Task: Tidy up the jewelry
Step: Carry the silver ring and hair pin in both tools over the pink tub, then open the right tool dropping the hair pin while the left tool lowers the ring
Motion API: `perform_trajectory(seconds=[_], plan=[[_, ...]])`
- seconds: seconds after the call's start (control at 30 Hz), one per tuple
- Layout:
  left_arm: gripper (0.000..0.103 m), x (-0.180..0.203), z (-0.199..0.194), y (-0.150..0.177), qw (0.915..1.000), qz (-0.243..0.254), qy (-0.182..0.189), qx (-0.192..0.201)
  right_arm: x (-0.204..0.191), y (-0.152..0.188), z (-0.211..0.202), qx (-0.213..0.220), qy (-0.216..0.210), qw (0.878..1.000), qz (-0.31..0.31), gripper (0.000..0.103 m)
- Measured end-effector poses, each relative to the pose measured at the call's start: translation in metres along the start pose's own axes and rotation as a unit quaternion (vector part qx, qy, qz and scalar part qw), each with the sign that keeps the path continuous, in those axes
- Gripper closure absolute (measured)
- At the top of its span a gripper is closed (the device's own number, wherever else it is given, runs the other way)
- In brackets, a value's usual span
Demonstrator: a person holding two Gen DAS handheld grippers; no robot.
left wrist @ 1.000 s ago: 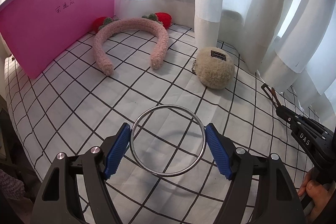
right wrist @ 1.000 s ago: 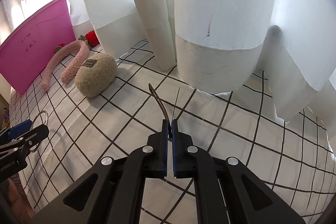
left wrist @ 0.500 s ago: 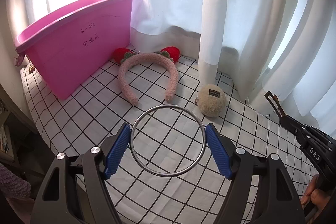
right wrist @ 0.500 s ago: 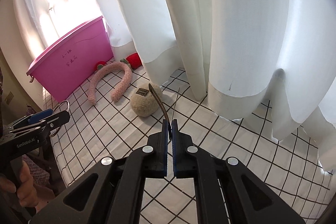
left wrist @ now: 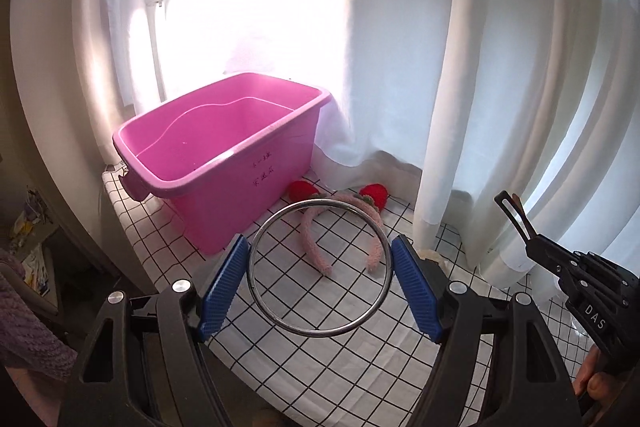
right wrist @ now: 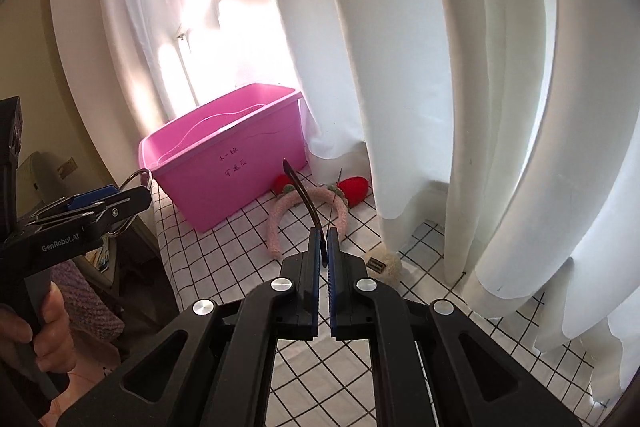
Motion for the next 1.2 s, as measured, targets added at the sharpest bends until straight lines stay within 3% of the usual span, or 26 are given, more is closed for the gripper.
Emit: perform_trajectory(seconds=[0.27,0.53,0.77,1.2], plan=[[0.032,-0.062,-0.001,-0.052,0.9989,0.001,-0.008,0.047,-0.065,-0.065,0.035,0.031,-0.023,0.999,-0.031,0.099],[0.032,-0.150,0.045,-0.106,0.9986,0.022,-0.002,0.048,-0.129,-0.135,0.121,0.022,-0.023,0.999,-0.027,0.099],[0.032,-0.215,0.108,-0.146,0.9995,0.022,0.018,0.009,-0.171,-0.181,0.196,-0.014,-0.014,0.999,-0.037,0.099],[0.032,-0.260,0.191,-0.161,0.9972,-0.023,0.014,-0.070,-0.198,-0.217,0.314,-0.120,-0.029,0.990,-0.064,0.099]])
Point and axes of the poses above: each gripper's, at about its wrist camera, not at the fingertips, and z roughly the way its jaws point, x to its right, y to its underside, the point moved 3 cm from there along z, roughly the way its jaws point, and after that the axes turned 4 degrees about -x, right-handed, at the moved point
